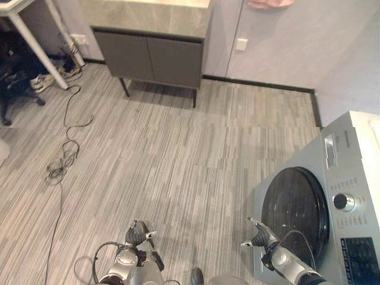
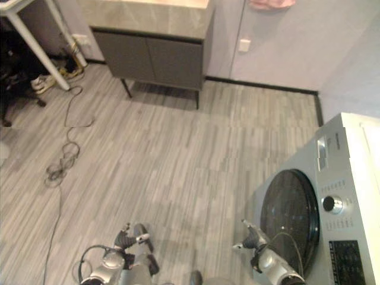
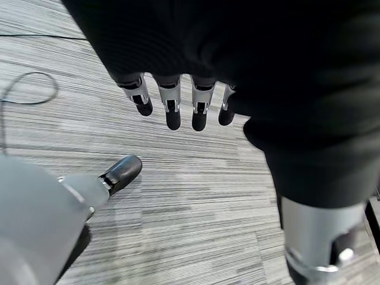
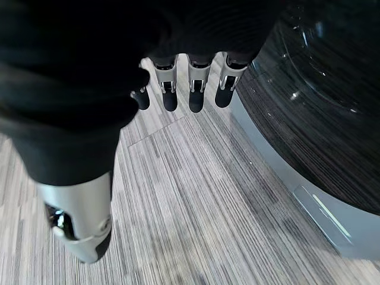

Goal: Put brush and paste in cup on sink, flatten towel.

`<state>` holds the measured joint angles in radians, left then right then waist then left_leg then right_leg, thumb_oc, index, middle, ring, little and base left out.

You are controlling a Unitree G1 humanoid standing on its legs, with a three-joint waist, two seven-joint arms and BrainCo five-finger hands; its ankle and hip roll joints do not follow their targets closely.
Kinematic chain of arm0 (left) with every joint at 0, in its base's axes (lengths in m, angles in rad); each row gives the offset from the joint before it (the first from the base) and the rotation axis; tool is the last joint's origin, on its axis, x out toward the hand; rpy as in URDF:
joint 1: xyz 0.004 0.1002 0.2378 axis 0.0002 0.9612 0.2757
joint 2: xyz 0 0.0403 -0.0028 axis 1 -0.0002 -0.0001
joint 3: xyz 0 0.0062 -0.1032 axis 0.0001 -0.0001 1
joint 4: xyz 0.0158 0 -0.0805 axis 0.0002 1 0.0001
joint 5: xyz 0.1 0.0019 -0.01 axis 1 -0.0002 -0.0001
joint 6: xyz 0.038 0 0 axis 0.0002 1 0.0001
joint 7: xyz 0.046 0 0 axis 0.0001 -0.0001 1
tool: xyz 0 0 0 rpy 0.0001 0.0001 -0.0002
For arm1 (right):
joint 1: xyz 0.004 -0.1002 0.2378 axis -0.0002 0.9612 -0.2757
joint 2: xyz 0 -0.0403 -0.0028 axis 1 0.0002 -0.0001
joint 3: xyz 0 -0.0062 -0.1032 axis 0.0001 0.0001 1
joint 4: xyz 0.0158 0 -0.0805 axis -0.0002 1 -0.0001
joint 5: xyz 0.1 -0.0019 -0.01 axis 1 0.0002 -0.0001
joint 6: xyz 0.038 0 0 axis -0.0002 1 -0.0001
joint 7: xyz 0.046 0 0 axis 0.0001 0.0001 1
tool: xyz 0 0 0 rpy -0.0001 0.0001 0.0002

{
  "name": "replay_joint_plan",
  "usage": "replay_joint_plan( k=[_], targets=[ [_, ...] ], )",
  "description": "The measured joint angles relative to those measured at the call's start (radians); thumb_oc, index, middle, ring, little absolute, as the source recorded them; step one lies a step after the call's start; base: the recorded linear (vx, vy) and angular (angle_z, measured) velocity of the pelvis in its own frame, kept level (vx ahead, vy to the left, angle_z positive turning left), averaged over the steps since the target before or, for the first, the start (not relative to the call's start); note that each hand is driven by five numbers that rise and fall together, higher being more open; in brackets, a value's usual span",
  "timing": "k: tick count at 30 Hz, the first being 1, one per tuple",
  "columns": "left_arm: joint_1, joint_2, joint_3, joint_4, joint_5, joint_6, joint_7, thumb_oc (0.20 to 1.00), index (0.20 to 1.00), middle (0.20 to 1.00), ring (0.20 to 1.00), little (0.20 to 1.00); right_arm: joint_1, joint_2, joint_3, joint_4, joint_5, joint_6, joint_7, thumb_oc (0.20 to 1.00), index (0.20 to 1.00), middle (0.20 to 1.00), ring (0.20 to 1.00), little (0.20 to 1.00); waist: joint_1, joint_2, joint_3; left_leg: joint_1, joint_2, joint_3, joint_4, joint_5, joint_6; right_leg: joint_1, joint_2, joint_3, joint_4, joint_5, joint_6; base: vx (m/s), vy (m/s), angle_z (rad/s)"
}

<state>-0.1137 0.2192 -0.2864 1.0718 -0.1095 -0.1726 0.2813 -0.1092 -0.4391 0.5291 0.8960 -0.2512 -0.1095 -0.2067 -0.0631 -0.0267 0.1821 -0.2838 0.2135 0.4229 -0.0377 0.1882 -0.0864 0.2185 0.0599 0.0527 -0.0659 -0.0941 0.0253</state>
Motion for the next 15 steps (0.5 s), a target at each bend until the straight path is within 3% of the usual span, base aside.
replay_joint_plan(
  k=[1, 2, 3, 4, 6, 7, 8, 9, 10, 11, 12, 13, 14, 15],
  targets=[
    [-0.001, 0.004, -0.008, 0.006, 0.000, 0.000, 0.000, 1.000, 1.000, 1.000, 1.000, 1.000, 0.011, 0.000, -0.002, 0.003, -0.001, 0.000, 0.001, 1.000, 1.000, 1.000, 1.000, 1.000, 0.005, 0.006, -0.007, 0.009, -0.029, 0.000, 0.002, 0.000, 0.000, 0.013, -0.010, 0.003, 0.000, -0.003, 0.005, 0.33, 0.199, -0.51],
    [-0.001, 0.001, 0.001, 0.003, 0.000, 0.000, 0.001, 1.000, 1.000, 1.000, 1.000, 1.000, 0.017, -0.001, -0.001, 0.013, -0.001, -0.002, 0.004, 1.000, 1.000, 1.000, 1.000, 1.000, 0.004, 0.018, -0.016, 0.026, -0.046, -0.002, -0.003, -0.018, 0.025, 0.016, -0.009, 0.014, 0.020, -0.015, 0.017, 0.46, 0.310, -0.62],
    [0.009, 0.005, 0.001, 0.010, 0.000, 0.001, 0.001, 1.000, 1.000, 1.000, 1.000, 1.000, 0.030, 0.005, 0.001, 0.014, -0.001, 0.002, 0.014, 1.000, 1.000, 1.000, 1.000, 1.000, 0.021, 0.036, -0.026, 0.058, -0.047, -0.004, 0.000, 0.003, 0.110, 0.024, -0.001, 0.023, 0.060, -0.035, 0.044, 0.47, 0.357, -0.62],
    [0.005, 0.022, -0.001, 0.012, 0.001, 0.005, 0.001, 1.000, 1.000, 1.000, 1.000, 1.000, 0.071, 0.023, -0.001, -0.008, 0.002, 0.002, 0.019, 1.000, 1.000, 1.000, 1.000, 1.000, 0.019, 0.006, -0.027, 0.086, -0.070, 0.025, 0.035, -0.044, 0.133, -0.021, -0.023, 0.005, 0.211, -0.053, 0.056, 0.43, 0.391, -0.43],
    [0.013, 0.033, -0.006, -0.014, 0.010, 0.003, -0.002, 1.000, 1.000, 1.000, 1.000, 1.000, 0.126, 0.023, -0.031, -0.057, 0.011, 0.000, 0.021, 1.000, 1.000, 1.000, 1.000, 1.000, 0.013, -0.003, -0.038, 0.135, -0.096, 0.027, 0.034, -0.092, 0.136, -0.149, -0.052, -0.023, 0.538, -0.053, 0.055, 0.43, 0.432, 0.09],
    [0.029, 0.073, -0.037, -0.053, 0.045, 0.002, -0.006, 1.000, 1.000, 1.000, 1.000, 1.000, 0.160, 0.032, -0.046, -0.051, 0.022, -0.002, 0.021, 1.000, 1.000, 1.000, 1.000, 1.000, -0.013, -0.054, -0.064, 0.191, -0.206, 0.020, 0.021, -0.150, 0.186, -0.316, -0.160, -0.038, 0.914, 0.003, 0.038, 0.47, 0.468, 0.32],
    [0.015, 0.082, -0.053, -0.056, 0.064, 0.002, -0.011, 1.000, 1.000, 1.000, 1.000, 1.000, 0.160, 0.031, -0.049, -0.032, 0.032, 0.000, 0.021, 1.000, 1.000, 1.000, 1.000, 1.000, -0.013, -0.058, -0.062, 0.217, -0.249, 0.017, 0.014, -0.179, 0.215, -0.377, -0.206, -0.035, 0.995, -0.010, 0.044, 0.50, 0.510, 0.36],
    [0.001, 0.085, -0.053, -0.064, 0.081, 0.002, -0.012, 1.000, 1.000, 1.000, 1.000, 1.000, 0.149, 0.031, -0.050, -0.019, 0.035, 0.001, 0.021, 1.000, 1.000, 1.000, 1.000, 1.000, -0.012, -0.052, -0.059, 0.230, -0.266, 0.014, 0.014, -0.198, 0.229, -0.424, -0.225, -0.031, 1.021, -0.019, 0.047, 0.28, 0.286, 0.18],
    [-0.022, 0.086, -0.051, -0.067, 0.091, 0.001, -0.012, 1.000, 1.000, 1.000, 1.000, 1.000, 0.143, 0.033, -0.061, -0.026, 0.039, 0.000, 0.023, 1.000, 1.000, 1.000, 1.000, 1.000, -0.024, -0.023, -0.041, 0.249, -0.277, 0.005, 0.004, -0.212, 0.236, -0.488, -0.198, -0.020, 1.022, -0.063, 0.063, 0.31, 0.274, 0.16],
    [-0.045, 0.085, -0.047, -0.050, 0.093, 0.003, -0.015, 1.000, 1.000, 1.000, 1.000, 1.000, 0.118, 0.035, -0.084, -0.047, 0.040, -0.004, 0.028, 1.000, 1.000, 1.000, 1.000, 1.000, -0.026, 0.025, -0.007, 0.285, -0.271, -0.002, -0.030, -0.190, 0.218, -0.542, -0.176, -0.054, 0.961, -0.110, 0.069, 0.20, 0.113, 0.07],
    [-0.044, 0.088, -0.040, -0.049, 0.094, 0.004, -0.014, 1.000, 1.000, 1.000, 1.000, 1.000, 0.109, 0.036, -0.086, -0.057, 0.041, -0.006, 0.032, 1.000, 1.000, 1.000, 1.000, 1.000, -0.029, 0.037, -0.001, 0.293, -0.270, 0.014, -0.033, -0.190, 0.200, -0.585, -0.164, -0.069, 0.917, -0.109, 0.057, 0.53, 0.212, 0.09],
    [-0.043, 0.083, -0.017, -0.049, 0.092, 0.003, -0.014, 1.000, 1.000, 1.000, 1.000, 1.000, 0.103, 0.039, -0.091, -0.069, 0.043, -0.011, 0.036, 1.000, 1.000, 1.000, 1.000, 1.000, -0.046, 0.055, 0.004, 0.318, -0.271, -0.006, -0.036, -0.215, 0.170, -0.627, -0.159, -0.155, 0.793, -0.114, 0.050, 0.54, 0.116, 0.01],
    [-0.036, 0.085, 0.000, -0.046, 0.090, 0.002, -0.013, 1.000, 1.000, 1.000, 1.000, 1.000, 0.095, 0.039, -0.087, -0.074, 0.050, -0.018, 0.036, 1.000, 1.000, 1.000, 1.000, 1.000, -0.051, 0.064, 0.005, 0.335, -0.263, -0.013, -0.037, -0.237, 0.172, -0.642, -0.135, -0.178, 0.699, -0.105, 0.049, 0.68, 0.126, 0.01],
    [-0.043, 0.091, 0.008, -0.009, 0.088, 0.003, -0.014, 1.000, 1.000, 1.000, 1.000, 1.000, 0.083, 0.046, -0.095, -0.073, 0.071, -0.027, 0.037, 1.000, 1.000, 1.000, 1.000, 1.000, -0.058, 0.057, 0.015, 0.370, -0.257, -0.017, -0.040, -0.290, 0.156, -0.662, -0.087, -0.171, 0.504, -0.067, 0.066, 0.52, 0.031, 0.16]
  ],
)
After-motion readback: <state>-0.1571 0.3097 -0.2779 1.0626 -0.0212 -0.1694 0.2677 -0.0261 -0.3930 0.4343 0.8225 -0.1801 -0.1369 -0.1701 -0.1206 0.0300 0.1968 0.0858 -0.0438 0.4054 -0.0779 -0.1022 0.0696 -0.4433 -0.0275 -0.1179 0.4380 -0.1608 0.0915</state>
